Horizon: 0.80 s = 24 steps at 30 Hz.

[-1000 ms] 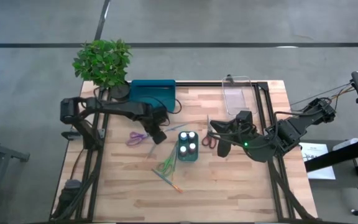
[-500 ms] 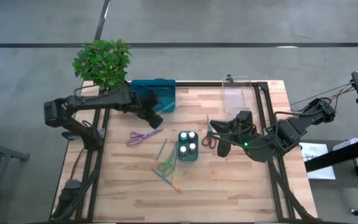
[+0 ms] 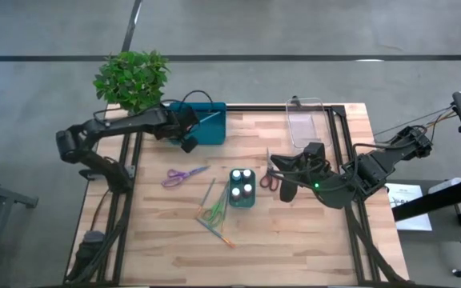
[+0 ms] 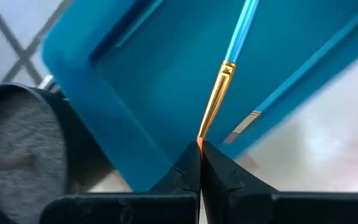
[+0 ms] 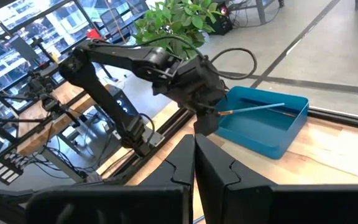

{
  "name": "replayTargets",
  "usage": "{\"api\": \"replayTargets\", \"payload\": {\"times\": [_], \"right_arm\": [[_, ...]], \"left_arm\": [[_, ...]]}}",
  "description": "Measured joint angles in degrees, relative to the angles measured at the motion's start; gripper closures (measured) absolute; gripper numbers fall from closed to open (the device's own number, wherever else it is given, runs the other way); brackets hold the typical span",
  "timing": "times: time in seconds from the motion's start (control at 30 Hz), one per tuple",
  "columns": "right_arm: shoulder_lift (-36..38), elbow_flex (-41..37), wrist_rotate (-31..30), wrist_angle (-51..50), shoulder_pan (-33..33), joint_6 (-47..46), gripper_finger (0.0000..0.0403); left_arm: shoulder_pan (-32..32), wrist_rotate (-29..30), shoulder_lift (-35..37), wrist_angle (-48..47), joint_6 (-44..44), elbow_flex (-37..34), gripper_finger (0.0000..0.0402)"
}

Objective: Pick & Place Paint Supplies
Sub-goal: Put the top big blue paint brush into the blue bin

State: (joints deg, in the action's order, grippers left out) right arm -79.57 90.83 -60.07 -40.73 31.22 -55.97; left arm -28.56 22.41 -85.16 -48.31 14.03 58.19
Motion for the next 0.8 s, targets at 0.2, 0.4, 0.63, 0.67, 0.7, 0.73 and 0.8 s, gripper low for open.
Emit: {"api": "replayTargets", "payload": {"times": [0.2,0.4,0.63,0.67,0.7,0.73,0.8], "right_arm": [[0.0,0.0,0.0,-0.54,0.0,-1.15,0.0394],[0.02,0.0,-0.09,-0.65,0.0,-1.7,0.0394],[0.02,0.0,-0.39,-0.7,-0.02,-1.7,0.0394],[0.02,0.0,-0.39,-0.7,-0.02,-1.73,0.0394],[0.02,0.0,-0.41,-0.7,0.0,-1.88,0.0394],[0.0,0.0,-0.43,-0.72,-0.02,-2.0,0.0394],[0.0,0.0,-0.5,-0.74,-0.02,-2.12,0.0394]], "left_arm": [[-3.16,0.46,-1.73,0.48,-4.03,0.0,0.0401],[-3.3,0.31,-1.8,0.43,-3.79,0.0,0.0365],[-3.3,0.31,-1.8,0.46,-3.14,0.0,0.0302],[-3.3,0.31,-1.8,0.44,-3.11,0.0,0.0294],[-3.3,0.31,-1.76,0.43,-3.11,0.0,0.0287],[-3.3,0.24,-1.64,0.43,-3.11,0.0,0.0281],[-3.08,-1.57,-0.86,0.08,-3.08,0.14,0.0269]]}}
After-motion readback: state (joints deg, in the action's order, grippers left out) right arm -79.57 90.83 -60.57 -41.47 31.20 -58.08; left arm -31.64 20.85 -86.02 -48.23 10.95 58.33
